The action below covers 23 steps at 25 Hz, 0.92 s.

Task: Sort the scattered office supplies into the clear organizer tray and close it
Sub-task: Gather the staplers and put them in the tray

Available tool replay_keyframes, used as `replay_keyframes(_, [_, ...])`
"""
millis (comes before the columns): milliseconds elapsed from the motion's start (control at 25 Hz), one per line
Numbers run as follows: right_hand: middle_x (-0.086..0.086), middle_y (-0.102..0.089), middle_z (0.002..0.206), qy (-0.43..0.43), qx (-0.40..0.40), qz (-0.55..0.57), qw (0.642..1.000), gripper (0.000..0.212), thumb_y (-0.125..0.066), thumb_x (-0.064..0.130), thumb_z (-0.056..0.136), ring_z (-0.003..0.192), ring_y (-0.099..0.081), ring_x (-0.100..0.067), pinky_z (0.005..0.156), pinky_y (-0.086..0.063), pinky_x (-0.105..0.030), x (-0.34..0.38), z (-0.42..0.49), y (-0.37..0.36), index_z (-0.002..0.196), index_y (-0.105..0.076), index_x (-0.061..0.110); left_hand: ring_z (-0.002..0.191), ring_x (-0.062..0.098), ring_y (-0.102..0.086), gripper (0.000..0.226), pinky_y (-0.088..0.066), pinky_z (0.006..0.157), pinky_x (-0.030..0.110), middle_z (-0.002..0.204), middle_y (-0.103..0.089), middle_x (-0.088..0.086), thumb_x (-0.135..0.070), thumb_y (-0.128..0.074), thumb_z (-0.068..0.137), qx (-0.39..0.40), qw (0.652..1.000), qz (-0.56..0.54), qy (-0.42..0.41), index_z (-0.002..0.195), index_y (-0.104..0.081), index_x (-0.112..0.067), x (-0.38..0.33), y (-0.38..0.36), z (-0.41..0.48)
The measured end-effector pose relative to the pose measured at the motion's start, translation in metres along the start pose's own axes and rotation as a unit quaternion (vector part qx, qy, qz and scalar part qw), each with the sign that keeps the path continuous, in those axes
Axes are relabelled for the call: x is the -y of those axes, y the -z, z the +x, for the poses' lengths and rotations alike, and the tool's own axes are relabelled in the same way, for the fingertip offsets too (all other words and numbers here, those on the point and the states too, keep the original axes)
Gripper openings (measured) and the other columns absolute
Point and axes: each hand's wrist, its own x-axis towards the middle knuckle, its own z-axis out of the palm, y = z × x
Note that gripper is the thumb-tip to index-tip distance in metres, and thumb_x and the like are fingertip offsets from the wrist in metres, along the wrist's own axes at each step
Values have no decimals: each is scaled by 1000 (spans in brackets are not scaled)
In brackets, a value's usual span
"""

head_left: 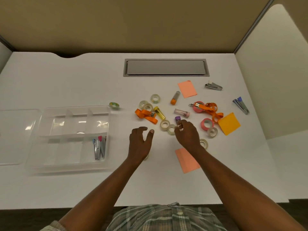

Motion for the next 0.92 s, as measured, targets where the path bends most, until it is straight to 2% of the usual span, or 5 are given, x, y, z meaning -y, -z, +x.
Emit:
replay_keyframes(120, [-7, -65, 109, -12, -4, -7, 1000, 32, -62, 26, 90, 105, -62, -24, 81, -48, -34, -32, 15, 10, 121, -57, 18, 117, 22, -52, 43, -36, 90, 24, 126, -56, 7, -45, -58, 94, 29, 998, 46, -31, 127, -59, -16, -9, -32, 2])
replay_keyframes(320, [-8, -64, 117, 18, 25, -35, 999, 46, -63, 35, 90, 110, -61, -26, 87, -53, -39, -46, 34, 4, 132, -49, 20, 120, 27, -52, 49, -46, 96, 40, 129, -56, 9, -45, -60, 92, 53, 988, 128, -73, 131, -55, -14, -19, -62, 23])
replay_keyframes(480, [-8, -62, 119, 31, 40, -46, 998, 55, -62, 45, 88, 110, -62, -27, 89, -53, -41, -47, 44, -2, 135, -47, 20, 118, 30, -52, 50, -48, 90, 43, 131, -54, 11, -44, -61, 92, 49, 978, 182, -87, 130, -54, -14, -23, -70, 40])
replay_keyframes(760, [-8, -61, 121, 53, 55, -50, 996, 57, -59, 49, 91, 110, -61, -25, 89, -54, -41, -51, 55, -2, 138, -48, 19, 136, 38, -37, 65, -41, 100, 48, 152, -37, 20, -53, -51, 93, 73, 911, 375, -156, 146, -41, -16, -22, -66, 71])
replay_keyframes(920, [-7, -63, 115, 69, 60, -32, 995, 50, -58, 44, 92, 109, -60, -25, 86, -53, -40, -57, 55, 2, 135, -49, 19, 142, 38, -31, 70, -37, 108, 52, 157, -32, 15, -62, -37, 94, 75, 895, 419, -137, 145, -44, -15, 4, -52, 73])
